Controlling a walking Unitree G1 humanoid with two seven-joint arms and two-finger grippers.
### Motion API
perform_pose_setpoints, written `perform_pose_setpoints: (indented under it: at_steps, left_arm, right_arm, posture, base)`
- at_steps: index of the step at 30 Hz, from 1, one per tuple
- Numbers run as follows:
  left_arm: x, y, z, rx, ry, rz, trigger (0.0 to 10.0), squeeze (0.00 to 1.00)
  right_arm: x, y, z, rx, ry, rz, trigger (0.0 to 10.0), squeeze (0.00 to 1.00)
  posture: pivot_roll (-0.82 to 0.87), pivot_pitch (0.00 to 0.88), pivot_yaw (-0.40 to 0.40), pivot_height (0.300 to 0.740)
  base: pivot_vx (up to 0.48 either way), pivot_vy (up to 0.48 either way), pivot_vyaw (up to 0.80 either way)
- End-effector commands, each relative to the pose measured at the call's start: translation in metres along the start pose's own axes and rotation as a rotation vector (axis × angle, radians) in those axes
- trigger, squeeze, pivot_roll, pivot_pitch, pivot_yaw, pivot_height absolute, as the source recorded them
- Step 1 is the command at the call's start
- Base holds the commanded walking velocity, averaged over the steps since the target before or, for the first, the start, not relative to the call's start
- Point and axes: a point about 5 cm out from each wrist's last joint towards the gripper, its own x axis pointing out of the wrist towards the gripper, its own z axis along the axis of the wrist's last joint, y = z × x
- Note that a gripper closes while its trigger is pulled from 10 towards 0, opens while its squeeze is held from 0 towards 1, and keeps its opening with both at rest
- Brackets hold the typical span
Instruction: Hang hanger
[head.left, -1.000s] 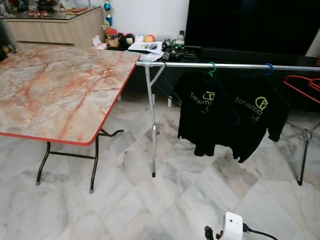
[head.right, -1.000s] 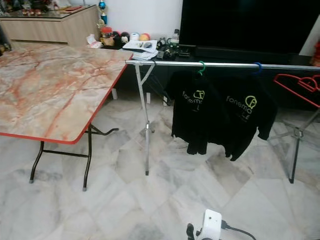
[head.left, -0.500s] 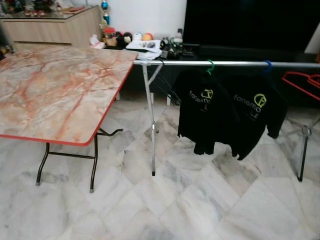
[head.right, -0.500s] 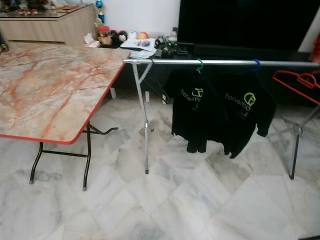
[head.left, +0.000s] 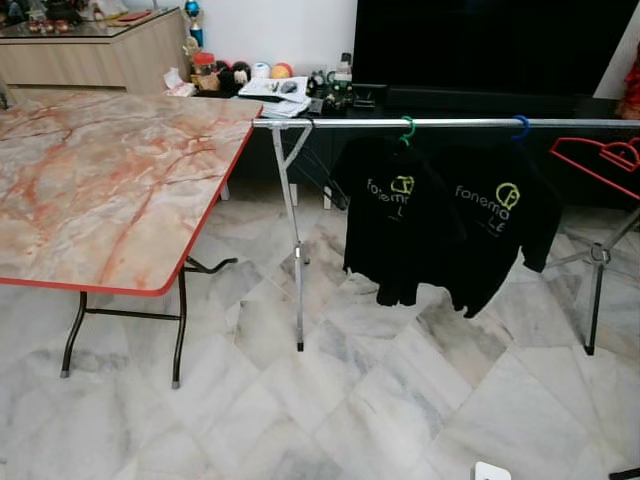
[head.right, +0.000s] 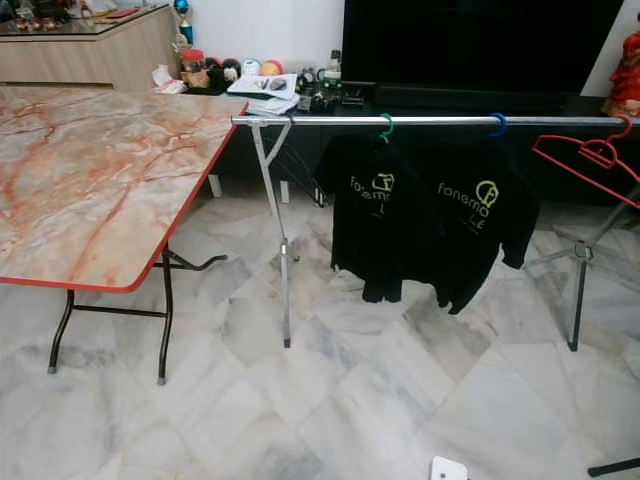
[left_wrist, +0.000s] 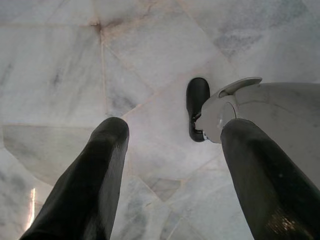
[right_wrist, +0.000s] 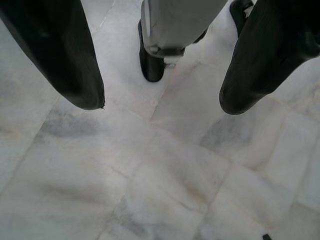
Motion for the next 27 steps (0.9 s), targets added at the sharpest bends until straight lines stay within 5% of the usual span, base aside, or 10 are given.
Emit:
perform_pose_setpoints:
  at_steps: [1, 13, 27]
  left_arm:
    - [-0.0014, 0.0004, -0.0061, 0.002, 0.016, 0.002, 10.0, 0.00]
    - [-0.0013, -0.0008, -0.0071, 0.014, 0.027, -0.012, 10.0, 0.00]
    - [-0.0013, -0.0030, -0.0092, 0.002, 0.034, -0.019, 10.0, 0.00]
  right_arm:
    - [-0.0017, -0.0001, -0.0088, -0.001, 0.021, 0.002, 10.0, 0.00]
    - [-0.0030, 0.0008, -0.0169, 0.013, 0.054, 0.000, 10.0, 0.00]
    - [-0.0025, -0.0007, -0.0151, 0.006, 0.059, -0.001, 10.0, 0.00]
  posture:
    - [0.04, 0.029, 0.009, 0.740]
    - [0.03, 0.011, 0.014, 0.740]
    - [0.03, 0.026, 0.007, 0.740]
  base:
    - [0.247, 0.000, 0.00]
    - [0.287, 0.000, -0.47]
    - [0.321, 0.000, 0.00]
